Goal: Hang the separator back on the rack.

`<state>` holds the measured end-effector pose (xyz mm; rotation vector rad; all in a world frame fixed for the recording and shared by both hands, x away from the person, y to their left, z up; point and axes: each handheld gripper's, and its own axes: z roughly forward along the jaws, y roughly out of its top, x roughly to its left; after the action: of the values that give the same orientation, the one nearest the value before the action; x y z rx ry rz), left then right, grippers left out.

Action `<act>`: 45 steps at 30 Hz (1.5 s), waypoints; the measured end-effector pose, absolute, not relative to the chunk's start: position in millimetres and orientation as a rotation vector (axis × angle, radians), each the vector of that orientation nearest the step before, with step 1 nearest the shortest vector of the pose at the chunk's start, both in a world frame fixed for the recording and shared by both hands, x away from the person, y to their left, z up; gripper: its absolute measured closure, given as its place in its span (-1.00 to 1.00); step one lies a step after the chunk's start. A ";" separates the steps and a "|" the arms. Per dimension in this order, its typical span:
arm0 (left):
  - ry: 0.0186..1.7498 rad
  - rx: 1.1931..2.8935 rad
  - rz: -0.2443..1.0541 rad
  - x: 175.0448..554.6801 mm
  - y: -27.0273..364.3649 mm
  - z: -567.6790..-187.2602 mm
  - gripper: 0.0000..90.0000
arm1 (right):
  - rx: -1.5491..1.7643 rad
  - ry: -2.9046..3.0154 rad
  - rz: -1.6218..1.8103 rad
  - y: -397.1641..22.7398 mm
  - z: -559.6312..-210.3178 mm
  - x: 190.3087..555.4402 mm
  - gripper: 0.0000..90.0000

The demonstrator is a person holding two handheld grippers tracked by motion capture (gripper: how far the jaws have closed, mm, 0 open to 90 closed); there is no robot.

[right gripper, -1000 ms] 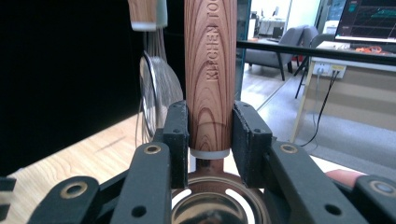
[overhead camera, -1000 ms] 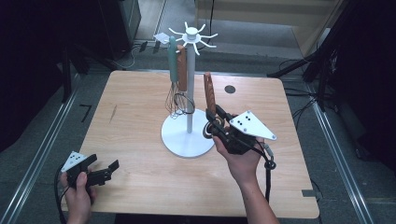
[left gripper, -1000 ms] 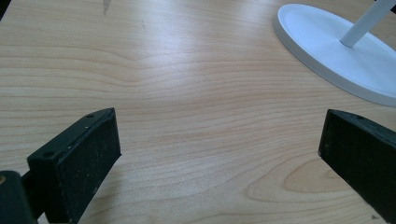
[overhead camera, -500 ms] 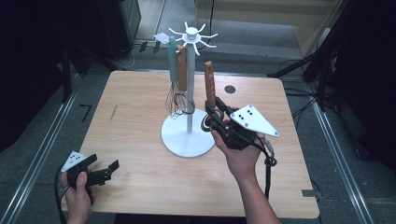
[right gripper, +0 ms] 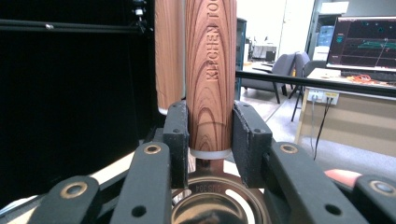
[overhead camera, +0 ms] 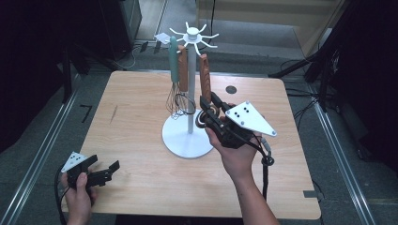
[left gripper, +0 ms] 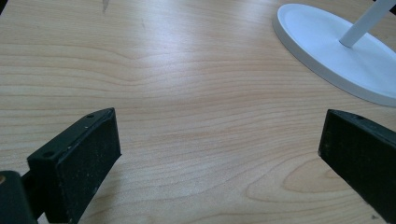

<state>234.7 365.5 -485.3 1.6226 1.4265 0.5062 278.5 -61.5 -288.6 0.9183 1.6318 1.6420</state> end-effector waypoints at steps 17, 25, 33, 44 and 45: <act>1.425 1.628 0.505 235.0 365.4 -485.4 -1.00 | 0.950 1.635 1.607 -49.5 -278.5 289.4 0.57; 1.425 1.627 0.503 235.3 365.5 -485.5 -1.00 | 0.957 1.636 1.599 -46.5 -280.6 292.9 0.57; 1.427 1.633 0.502 235.5 365.7 -485.4 -1.00 | 0.944 1.682 1.622 -49.5 -286.4 295.6 0.29; 1.430 1.620 0.503 237.7 364.7 -485.6 -1.00 | 0.912 1.725 1.607 -54.3 -312.2 287.2 -0.27; 1.426 1.625 0.504 237.7 364.7 -485.5 -1.00 | 0.906 1.733 1.603 -55.4 -316.0 285.7 -0.28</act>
<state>237.7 364.7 -485.5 1.6247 1.4260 0.5041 285.7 -55.4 -316.0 0.9055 1.7327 1.6027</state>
